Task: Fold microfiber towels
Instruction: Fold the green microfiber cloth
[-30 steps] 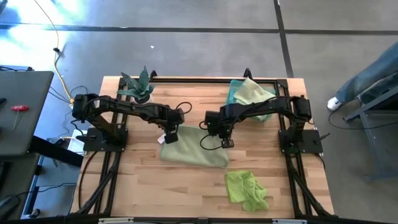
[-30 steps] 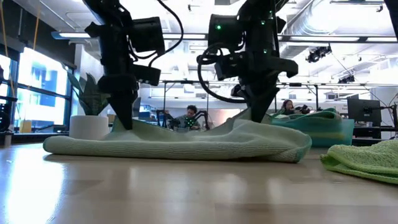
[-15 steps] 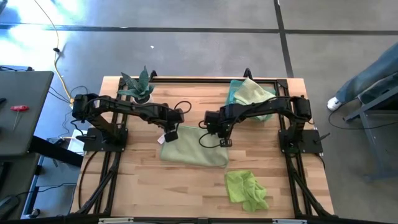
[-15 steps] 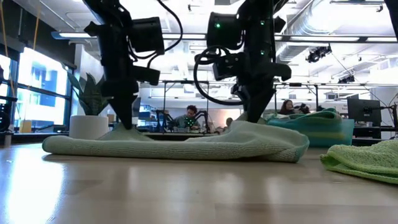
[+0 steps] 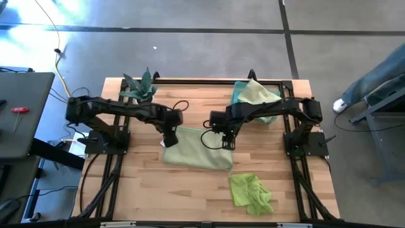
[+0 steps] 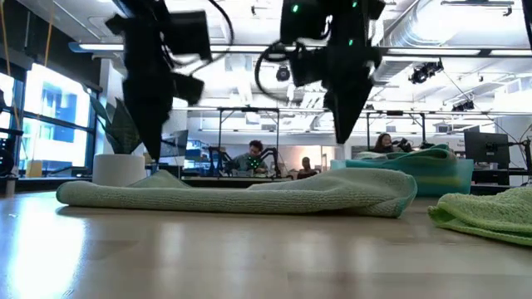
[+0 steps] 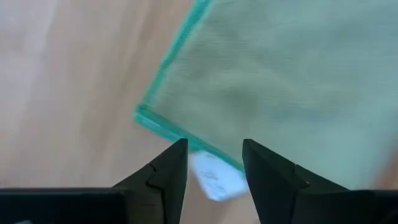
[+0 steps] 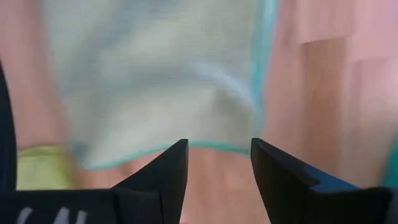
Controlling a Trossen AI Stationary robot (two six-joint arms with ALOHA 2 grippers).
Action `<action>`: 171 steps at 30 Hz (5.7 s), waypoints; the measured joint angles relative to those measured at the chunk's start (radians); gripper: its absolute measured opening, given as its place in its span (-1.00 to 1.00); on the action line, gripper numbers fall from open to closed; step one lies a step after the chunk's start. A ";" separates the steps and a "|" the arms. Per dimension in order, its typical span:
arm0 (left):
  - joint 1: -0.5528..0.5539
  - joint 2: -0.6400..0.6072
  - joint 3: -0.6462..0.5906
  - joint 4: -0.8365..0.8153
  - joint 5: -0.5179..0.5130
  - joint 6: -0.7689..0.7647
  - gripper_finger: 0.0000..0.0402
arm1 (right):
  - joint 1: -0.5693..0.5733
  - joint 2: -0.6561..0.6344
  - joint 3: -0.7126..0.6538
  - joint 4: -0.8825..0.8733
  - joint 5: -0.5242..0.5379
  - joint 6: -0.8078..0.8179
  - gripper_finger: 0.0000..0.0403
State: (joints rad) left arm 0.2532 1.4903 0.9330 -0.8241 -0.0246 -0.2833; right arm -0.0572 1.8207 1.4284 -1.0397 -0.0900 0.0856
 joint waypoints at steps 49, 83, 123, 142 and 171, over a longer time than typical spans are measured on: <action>-0.747 -0.018 -0.408 0.511 -0.459 -1.797 -0.28 | 0.498 -0.349 -0.510 0.684 0.239 0.845 -0.22; -0.628 -0.287 -0.221 0.528 -0.586 -1.183 -0.99 | 0.498 -0.349 -0.510 0.677 0.228 0.856 -0.22; -0.445 -0.290 -0.195 0.540 -0.392 -0.942 -1.00 | 0.641 -0.051 -0.510 0.954 0.612 0.308 -0.22; -0.430 -0.363 -0.194 0.545 -0.394 -0.917 -1.00 | 0.607 0.035 -0.510 0.905 0.652 0.272 -0.22; -0.430 -0.402 -0.086 0.605 -0.398 -0.738 -1.00 | 0.566 -0.192 -0.296 0.499 0.559 0.314 -1.00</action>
State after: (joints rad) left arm -0.1768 1.0886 0.8470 -0.2195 -0.4222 -1.0209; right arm 0.5085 1.6284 1.1326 -0.5404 0.4694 0.3993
